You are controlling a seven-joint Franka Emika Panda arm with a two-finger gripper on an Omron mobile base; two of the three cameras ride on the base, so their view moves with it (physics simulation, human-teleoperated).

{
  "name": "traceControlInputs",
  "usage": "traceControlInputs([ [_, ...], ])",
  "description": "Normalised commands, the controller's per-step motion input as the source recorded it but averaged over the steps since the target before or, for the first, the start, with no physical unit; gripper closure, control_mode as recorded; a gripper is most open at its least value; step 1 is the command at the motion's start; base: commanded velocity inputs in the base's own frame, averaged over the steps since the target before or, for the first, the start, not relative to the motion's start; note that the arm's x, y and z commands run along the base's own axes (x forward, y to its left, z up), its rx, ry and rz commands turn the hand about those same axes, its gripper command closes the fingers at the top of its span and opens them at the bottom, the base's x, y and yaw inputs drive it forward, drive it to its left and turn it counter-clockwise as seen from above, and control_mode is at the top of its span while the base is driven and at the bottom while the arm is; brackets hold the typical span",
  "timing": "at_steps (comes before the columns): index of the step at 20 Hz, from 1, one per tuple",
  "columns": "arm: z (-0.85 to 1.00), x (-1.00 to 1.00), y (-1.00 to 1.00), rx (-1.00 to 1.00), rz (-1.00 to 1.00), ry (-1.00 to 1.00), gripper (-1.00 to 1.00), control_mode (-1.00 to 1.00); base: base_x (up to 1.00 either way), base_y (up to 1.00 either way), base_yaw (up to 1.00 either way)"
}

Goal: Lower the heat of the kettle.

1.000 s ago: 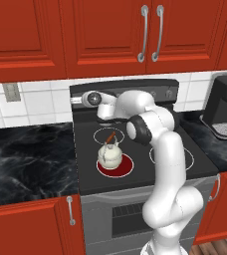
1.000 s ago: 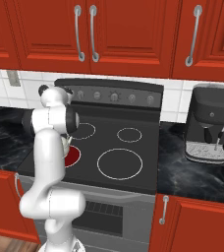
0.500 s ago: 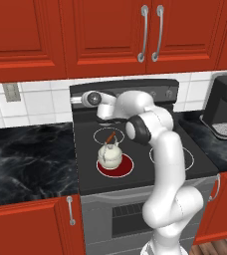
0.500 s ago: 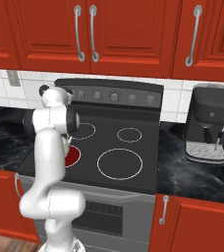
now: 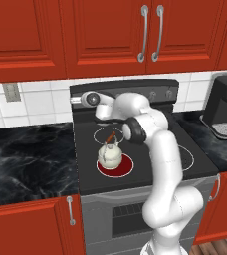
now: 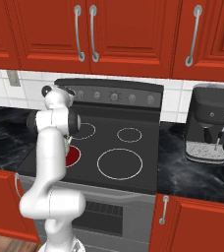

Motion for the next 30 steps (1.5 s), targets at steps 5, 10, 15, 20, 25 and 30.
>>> traceControlInputs([
  [5, -0.08, 0.23, 0.0, 0.0, 0.0, 0.0, -1.0, -1.0, 0.0, 0.0, 0.0],
  [10, -0.06, 0.23, 0.0, 0.0, 0.0, 0.0, -1.0, -1.0, 0.0, 0.0, 0.0],
  [15, -0.03, 0.14, 0.0, 0.0, 0.0, 0.0, -1.0, -1.0, 0.0, 0.0, 0.0],
  [20, 0.0, 0.03, 0.0, 0.0, 0.0, 0.0, -1.0, -1.0, 0.0, 0.0, 0.0],
  [25, -0.01, 0.0, 0.0, 0.0, 0.0, 0.0, -1.0, -1.0, 0.0, 0.0, 0.0],
  [30, -0.06, 0.0, 0.0, 0.0, 0.0, 0.0, -1.0, -1.0, 0.0, 0.0, 0.0],
])
